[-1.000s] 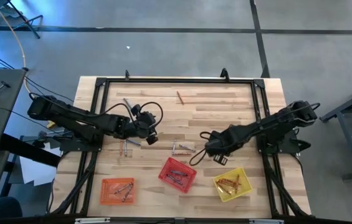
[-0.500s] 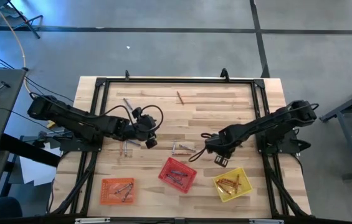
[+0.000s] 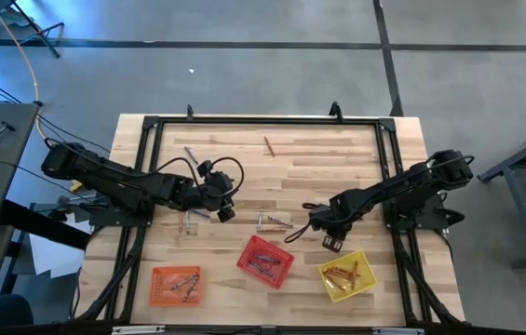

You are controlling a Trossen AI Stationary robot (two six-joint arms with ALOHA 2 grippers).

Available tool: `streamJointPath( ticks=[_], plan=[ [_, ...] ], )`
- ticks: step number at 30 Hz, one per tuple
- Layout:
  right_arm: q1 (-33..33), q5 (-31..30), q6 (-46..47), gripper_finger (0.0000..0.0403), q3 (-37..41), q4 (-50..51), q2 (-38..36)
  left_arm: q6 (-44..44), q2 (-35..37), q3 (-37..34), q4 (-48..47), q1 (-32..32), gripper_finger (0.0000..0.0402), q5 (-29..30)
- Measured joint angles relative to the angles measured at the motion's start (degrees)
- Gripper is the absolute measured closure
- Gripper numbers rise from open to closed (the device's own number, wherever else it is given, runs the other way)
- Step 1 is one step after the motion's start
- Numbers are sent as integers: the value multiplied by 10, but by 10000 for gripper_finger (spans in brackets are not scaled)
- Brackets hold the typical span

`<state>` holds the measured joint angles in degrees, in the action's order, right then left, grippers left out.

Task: Sort crayons
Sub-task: Put the gray crayon into the orange bin

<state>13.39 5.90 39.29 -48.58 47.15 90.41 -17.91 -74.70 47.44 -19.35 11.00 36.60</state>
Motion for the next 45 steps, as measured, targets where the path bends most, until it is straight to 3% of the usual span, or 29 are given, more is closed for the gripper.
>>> streamJointPath(
  ticks=[11,31,34,39,45],
  plan=[
    [-28,-37,-23,303,0,-16,0,0,0,0,0,0,261,0],
    [-32,-15,-42,306,-2,-39,51,0,0,0,-3,0,261,1],
    [-33,-16,-37,324,-1,-39,51,0,0,0,-3,0,261,0],
    [-34,-8,-37,389,-1,-40,52,0,0,0,-3,0,261,0],
    [-35,6,-36,395,-8,-30,50,-2,0,0,-2,0,261,0]
  ],
)
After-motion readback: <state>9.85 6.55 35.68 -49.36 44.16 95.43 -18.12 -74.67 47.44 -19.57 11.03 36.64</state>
